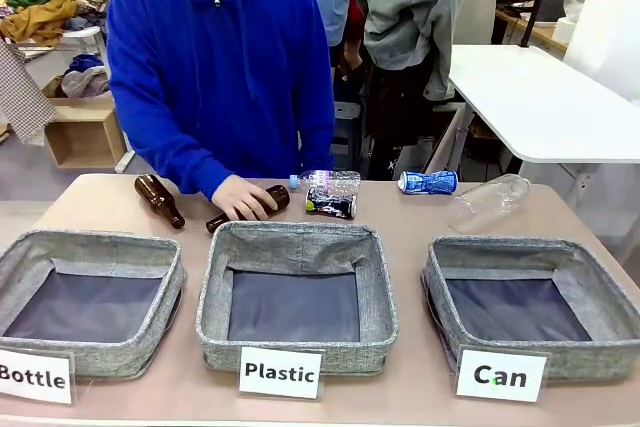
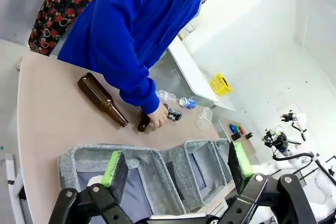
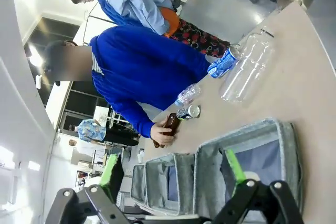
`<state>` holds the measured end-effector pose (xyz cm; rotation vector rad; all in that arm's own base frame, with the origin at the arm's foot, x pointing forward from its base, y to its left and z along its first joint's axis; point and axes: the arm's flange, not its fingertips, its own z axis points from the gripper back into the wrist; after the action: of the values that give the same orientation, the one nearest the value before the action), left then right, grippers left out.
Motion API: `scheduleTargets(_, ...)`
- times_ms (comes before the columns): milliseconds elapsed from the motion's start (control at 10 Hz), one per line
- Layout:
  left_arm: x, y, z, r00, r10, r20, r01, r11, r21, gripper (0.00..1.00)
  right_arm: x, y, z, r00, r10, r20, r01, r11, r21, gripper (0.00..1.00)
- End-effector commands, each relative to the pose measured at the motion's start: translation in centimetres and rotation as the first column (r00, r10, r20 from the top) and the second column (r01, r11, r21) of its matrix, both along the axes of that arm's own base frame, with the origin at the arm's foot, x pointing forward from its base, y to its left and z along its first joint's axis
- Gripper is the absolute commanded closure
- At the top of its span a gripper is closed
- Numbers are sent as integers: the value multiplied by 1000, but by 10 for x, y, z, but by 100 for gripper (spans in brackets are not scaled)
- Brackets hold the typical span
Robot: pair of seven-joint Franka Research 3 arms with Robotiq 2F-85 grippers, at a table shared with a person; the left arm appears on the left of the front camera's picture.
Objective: Sort the can waste into the basket.
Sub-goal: Pick up the can waste from the table and place it in the right Fabric basket.
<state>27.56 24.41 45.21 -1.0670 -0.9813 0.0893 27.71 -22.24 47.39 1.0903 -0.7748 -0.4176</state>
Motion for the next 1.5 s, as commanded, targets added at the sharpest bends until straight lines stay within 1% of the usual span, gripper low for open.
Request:
scheduleTargets(0,0,0,0,1000,-4,19,4,1000,3,0,1,1,2,1000,2,1,-2,1000,1,0)
scheduleTargets(100,0,0,0,1000,-4,19,4,1000,3,0,25,24,21,998,56,-41,-61,989,-135,0)
scheduleTargets(200,0,0,0,1000,-4,19,4,1000,3,0,56,50,36,991,67,-118,-95,964,-249,0)
scheduleTargets(300,0,0,0,1000,-4,19,4,1000,3,0,86,76,47,977,90,-192,-154,923,-351,0)
scheduleTargets(400,0,0,0,1000,-4,19,4,1000,3,0,119,107,51,958,105,-266,-217,872,-439,0)
scheduleTargets(500,0,0,0,1000,-4,19,4,1000,3,0,147,138,51,942,113,-316,-271,810,-520,0)
scheduleTargets(600,0,0,0,1000,-4,19,4,1000,3,0,174,172,45,930,90,-357,-309,717,-625,0)
scheduleTargets(700,0,0,0,1000,-4,19,4,1000,3,0,198,217,25,913,94,-398,-374,586,-719,0)
scheduleTargets(800,0,0,0,1000,-4,19,4,1000,3,0,204,240,15,898,132,-420,-423,525,-739,0)
scheduleTargets(900,0,0,0,1000,-4,19,4,1000,3,0,206,260,2,892,142,-429,-441,478,-759,0)
scheduleTargets(1000,0,0,0,1000,-4,19,4,1000,3,0,206,268,-6,901,130,-413,-423,469,-775,0)
scheduleTargets(1100,0,0,0,1000,-4,19,4,1000,3,0,190,262,-8,904,141,-403,-416,497,-762,0)
scheduleTargets(1200,0,0,0,1000,-4,19,4,1000,3,0,206,272,-14,886,163,-435,-457,470,-755,0)
scheduleTargets(1400,-1,-1,-2,1000,-4,6,4,1000,-13,0,203,272,-16,885,165,-436,-459,465,-757,0)
